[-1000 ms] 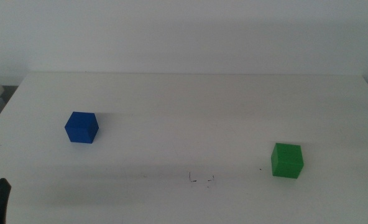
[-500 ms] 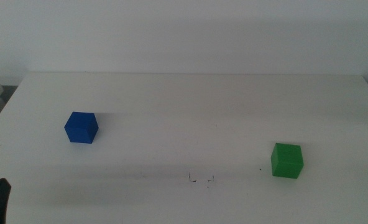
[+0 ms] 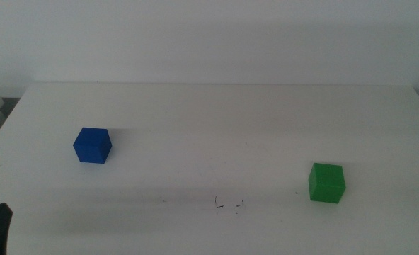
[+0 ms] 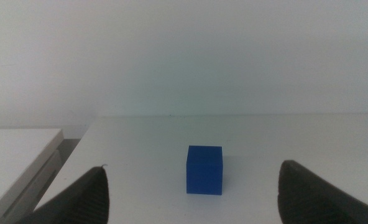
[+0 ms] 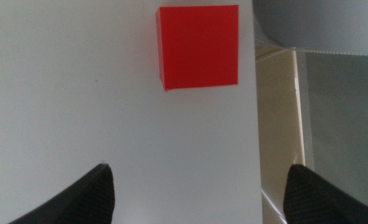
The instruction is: Stack red cubes first, then green, then blue cubes in a specific spot.
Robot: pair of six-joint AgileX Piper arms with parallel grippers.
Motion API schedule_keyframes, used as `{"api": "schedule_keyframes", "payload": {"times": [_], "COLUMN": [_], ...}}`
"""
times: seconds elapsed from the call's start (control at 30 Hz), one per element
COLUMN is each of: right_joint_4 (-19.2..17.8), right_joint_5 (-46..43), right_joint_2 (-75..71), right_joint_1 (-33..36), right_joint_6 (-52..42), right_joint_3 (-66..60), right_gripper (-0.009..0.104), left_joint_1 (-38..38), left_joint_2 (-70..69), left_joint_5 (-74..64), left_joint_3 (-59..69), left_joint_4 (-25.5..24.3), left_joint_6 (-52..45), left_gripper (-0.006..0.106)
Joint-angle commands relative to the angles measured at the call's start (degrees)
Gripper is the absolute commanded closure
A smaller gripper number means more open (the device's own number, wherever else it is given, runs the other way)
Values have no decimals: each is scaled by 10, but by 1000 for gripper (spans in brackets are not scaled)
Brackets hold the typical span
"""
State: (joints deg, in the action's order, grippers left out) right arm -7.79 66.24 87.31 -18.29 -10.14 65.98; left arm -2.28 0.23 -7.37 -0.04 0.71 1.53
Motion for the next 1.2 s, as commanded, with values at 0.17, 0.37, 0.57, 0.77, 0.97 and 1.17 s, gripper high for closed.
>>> {"api": "schedule_keyframes", "payload": {"times": [0.17,0.37,0.57,0.77,0.97,1.17], "right_joint_4": [-9,8,38,46,46,44], "right_joint_5": [-34,-80,-119,-159,-172,-197], "right_joint_2": [73,104,121,147,177,194], "right_joint_1": [-16,-36,-47,-47,-47,-47], "right_joint_6": [-34,-34,-59,-59,-59,-58], "right_joint_3": [4,4,4,4,4,4], "right_gripper": [2,2,2,2,4,27], "left_joint_1": [1,1,1,1,1,1], "left_joint_2": [-2,-2,-2,-2,-2,-2], "left_joint_5": [8,8,8,8,8,8], "left_joint_3": [0,0,0,0,0,0], "left_joint_4": [1,1,1,1,1,1], "left_joint_6": [0,0,0,0,0,0], "left_gripper": [10,10,10,10,10,10]}}
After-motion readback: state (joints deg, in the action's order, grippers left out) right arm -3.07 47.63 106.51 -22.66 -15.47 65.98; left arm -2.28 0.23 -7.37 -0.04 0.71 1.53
